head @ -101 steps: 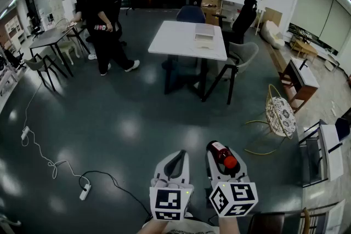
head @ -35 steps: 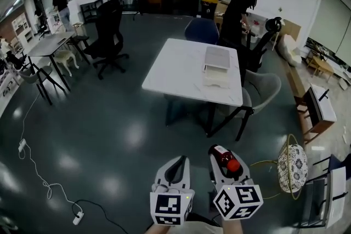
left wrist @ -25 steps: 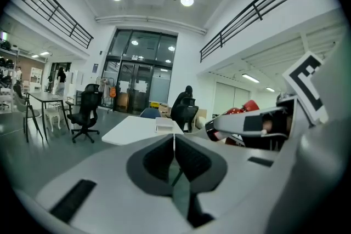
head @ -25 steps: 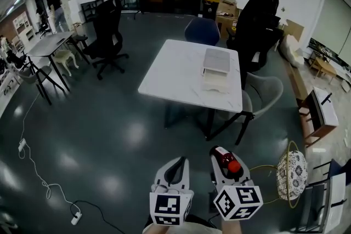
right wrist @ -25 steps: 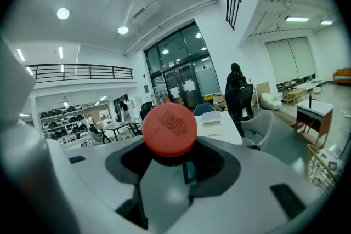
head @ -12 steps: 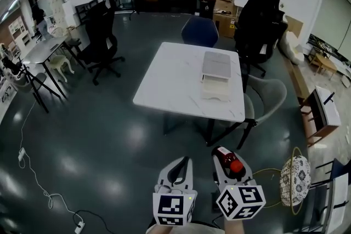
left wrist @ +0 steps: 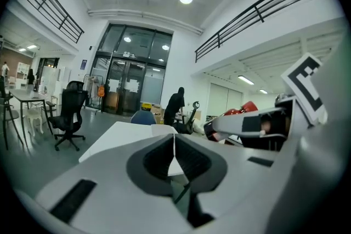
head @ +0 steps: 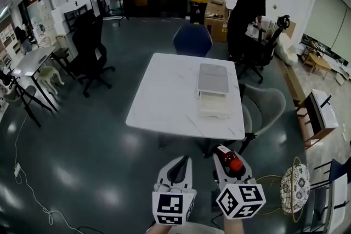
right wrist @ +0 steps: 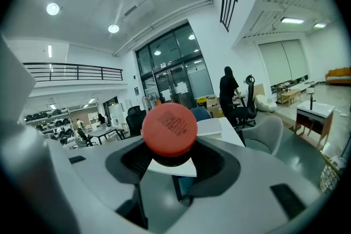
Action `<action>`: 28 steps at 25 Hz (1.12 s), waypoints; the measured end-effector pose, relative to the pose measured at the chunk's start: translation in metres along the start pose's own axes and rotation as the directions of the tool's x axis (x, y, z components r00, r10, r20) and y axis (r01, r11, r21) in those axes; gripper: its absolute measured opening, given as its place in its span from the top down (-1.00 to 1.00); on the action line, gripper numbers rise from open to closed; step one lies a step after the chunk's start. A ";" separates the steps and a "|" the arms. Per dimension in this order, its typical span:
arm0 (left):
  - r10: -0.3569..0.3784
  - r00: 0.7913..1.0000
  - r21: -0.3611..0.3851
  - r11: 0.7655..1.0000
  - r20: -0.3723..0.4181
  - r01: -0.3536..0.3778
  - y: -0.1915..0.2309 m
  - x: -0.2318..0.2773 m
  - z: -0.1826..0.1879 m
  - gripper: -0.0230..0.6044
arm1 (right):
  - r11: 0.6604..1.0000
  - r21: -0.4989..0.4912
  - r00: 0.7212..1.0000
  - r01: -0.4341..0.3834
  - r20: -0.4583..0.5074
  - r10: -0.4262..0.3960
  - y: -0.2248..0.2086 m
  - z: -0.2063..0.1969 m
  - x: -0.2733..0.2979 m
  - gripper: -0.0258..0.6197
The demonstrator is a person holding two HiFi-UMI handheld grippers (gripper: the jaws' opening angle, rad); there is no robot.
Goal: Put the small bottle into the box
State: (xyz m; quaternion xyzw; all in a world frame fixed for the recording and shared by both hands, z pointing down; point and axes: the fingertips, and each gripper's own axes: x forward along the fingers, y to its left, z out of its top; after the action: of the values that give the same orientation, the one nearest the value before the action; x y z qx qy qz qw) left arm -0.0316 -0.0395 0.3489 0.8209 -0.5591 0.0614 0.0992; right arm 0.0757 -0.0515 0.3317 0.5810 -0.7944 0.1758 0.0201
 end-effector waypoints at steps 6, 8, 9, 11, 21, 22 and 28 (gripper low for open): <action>-0.026 1.000 -0.004 1.000 -0.009 0.026 0.021 0.033 0.003 0.86 | 1.000 0.000 1.000 0.017 -0.006 -0.017 -0.001 0.004 0.038 0.22; -0.035 0.999 0.003 0.999 -0.014 0.035 0.029 0.040 0.004 0.86 | 1.000 0.001 1.000 0.023 -0.007 -0.023 0.002 0.006 0.050 0.22; -0.037 0.999 0.006 0.999 -0.016 0.037 0.034 0.043 0.005 0.86 | 1.000 0.000 1.000 0.025 -0.008 -0.025 0.003 0.006 0.054 0.22; -0.038 0.999 0.005 0.999 -0.019 0.038 0.042 0.049 0.004 0.86 | 1.000 -0.001 0.999 0.030 -0.011 -0.031 0.004 0.006 0.063 0.22; -0.061 0.997 -0.020 0.998 -0.054 0.061 0.049 0.079 -0.002 0.86 | 0.997 0.011 0.996 0.072 -0.049 -0.072 -0.014 0.002 0.087 0.22; -0.062 0.996 -0.021 0.998 -0.058 0.061 0.050 0.083 -0.003 0.86 | 0.997 0.012 0.996 0.074 -0.053 -0.074 -0.016 0.002 0.091 0.22; -0.049 0.996 -0.026 0.999 -0.068 0.047 0.059 0.109 0.002 0.86 | 0.998 0.017 0.996 0.065 -0.063 -0.064 -0.026 0.010 0.117 0.22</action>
State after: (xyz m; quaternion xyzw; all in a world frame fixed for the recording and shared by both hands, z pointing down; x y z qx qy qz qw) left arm -0.0465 -0.1591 0.3758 0.8302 -0.5361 0.0803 0.1301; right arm 0.0633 -0.1683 0.3569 0.6006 -0.7726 0.2009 0.0451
